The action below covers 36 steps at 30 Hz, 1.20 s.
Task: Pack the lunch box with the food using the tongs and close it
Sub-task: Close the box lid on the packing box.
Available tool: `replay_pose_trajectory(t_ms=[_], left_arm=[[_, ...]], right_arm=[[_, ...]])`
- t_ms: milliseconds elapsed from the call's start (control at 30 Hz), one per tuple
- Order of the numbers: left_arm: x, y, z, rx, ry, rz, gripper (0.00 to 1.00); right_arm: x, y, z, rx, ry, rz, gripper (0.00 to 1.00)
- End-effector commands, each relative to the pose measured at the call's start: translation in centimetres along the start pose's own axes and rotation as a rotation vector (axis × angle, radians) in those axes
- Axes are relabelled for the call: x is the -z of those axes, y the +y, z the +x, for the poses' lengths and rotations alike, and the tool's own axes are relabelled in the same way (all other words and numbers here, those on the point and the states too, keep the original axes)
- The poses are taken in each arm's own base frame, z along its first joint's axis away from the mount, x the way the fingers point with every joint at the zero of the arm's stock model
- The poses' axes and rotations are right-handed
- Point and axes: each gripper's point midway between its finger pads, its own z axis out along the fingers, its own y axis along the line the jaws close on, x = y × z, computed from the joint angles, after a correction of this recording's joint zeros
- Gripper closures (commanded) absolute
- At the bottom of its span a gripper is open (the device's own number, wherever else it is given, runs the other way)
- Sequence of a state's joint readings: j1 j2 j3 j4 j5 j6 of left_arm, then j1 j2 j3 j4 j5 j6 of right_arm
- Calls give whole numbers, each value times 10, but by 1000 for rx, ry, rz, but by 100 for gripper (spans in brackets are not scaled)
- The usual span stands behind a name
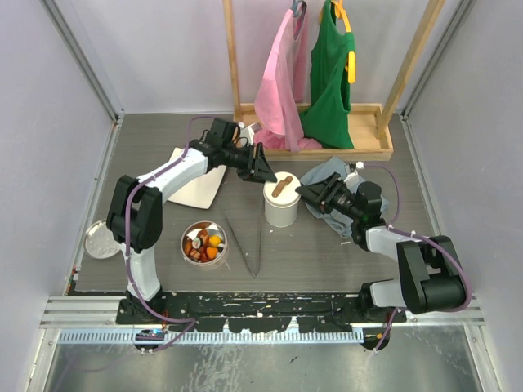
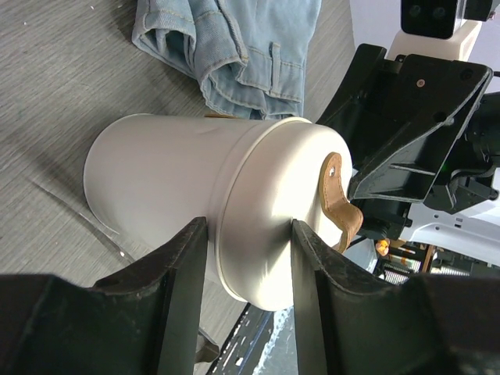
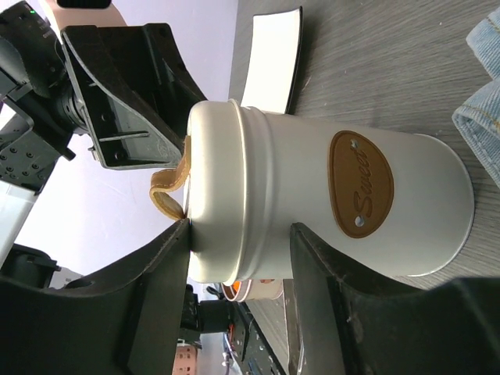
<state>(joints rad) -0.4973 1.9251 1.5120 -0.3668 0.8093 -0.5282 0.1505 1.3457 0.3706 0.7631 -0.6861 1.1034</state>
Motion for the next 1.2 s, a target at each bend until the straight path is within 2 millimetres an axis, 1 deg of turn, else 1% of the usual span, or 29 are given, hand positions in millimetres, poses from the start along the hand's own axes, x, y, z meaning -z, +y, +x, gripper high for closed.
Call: replay_pose_trajectory(t_ms=[0, 100, 133, 200, 233, 267, 367, 467, 567, 633, 700, 733, 767, 800, 900, 933, 967, 1067, 1133, 1167], left_arm=[[-35, 6, 68, 78, 219, -22, 61], [-33, 3, 67, 69, 218, -20, 60], [-32, 3, 67, 67, 221, -21, 60], [-31, 2, 67, 64, 224, -24, 59], [-31, 2, 67, 62, 224, -24, 60], [-30, 1, 67, 60, 224, -25, 59], [-29, 0, 67, 55, 223, -28, 61], [-27, -1, 66, 50, 221, -29, 61], [-27, -2, 65, 49, 222, -28, 62], [-28, -3, 66, 50, 225, -26, 63], [-29, -3, 67, 50, 231, -20, 63], [-29, -4, 68, 50, 235, -21, 62], [-30, -4, 70, 49, 239, -20, 61], [-31, -4, 71, 46, 243, -20, 61], [-32, -3, 75, 43, 255, -28, 59], [-32, -2, 75, 44, 257, -38, 58], [-31, 1, 76, 44, 258, -53, 58], [-28, 3, 75, 35, 254, -83, 59], [-27, 3, 74, 30, 252, -88, 59], [-27, 2, 73, 26, 252, -86, 60]], right_arm=[[12, -45, 68, -174, 214, 127, 93], [11, -44, 67, -175, 217, 126, 66], [10, -42, 66, -170, 219, 125, 59], [10, -36, 64, -155, 220, 114, 49], [10, -31, 62, -146, 217, 104, 46], [11, -27, 59, -137, 212, 100, 44], [12, -16, 53, -98, 203, 105, 42], [13, -2, 47, -68, 190, 88, 58], [15, 2, 45, -65, 182, 88, 76], [16, 0, 47, -68, 183, 91, 79], [16, -5, 49, -79, 185, 103, 86], [16, -9, 52, -88, 191, 110, 86], [16, -13, 53, -95, 192, 116, 83], [16, -16, 55, -101, 194, 124, 77], [17, -29, 58, -120, 190, 160, 54], [17, -33, 58, -122, 187, 175, 50], [17, -37, 58, -125, 181, 188, 47], [17, -46, 60, -128, 184, 217, 43], [17, -48, 59, -118, 180, 229, 44], [17, -47, 59, -114, 181, 227, 47]])
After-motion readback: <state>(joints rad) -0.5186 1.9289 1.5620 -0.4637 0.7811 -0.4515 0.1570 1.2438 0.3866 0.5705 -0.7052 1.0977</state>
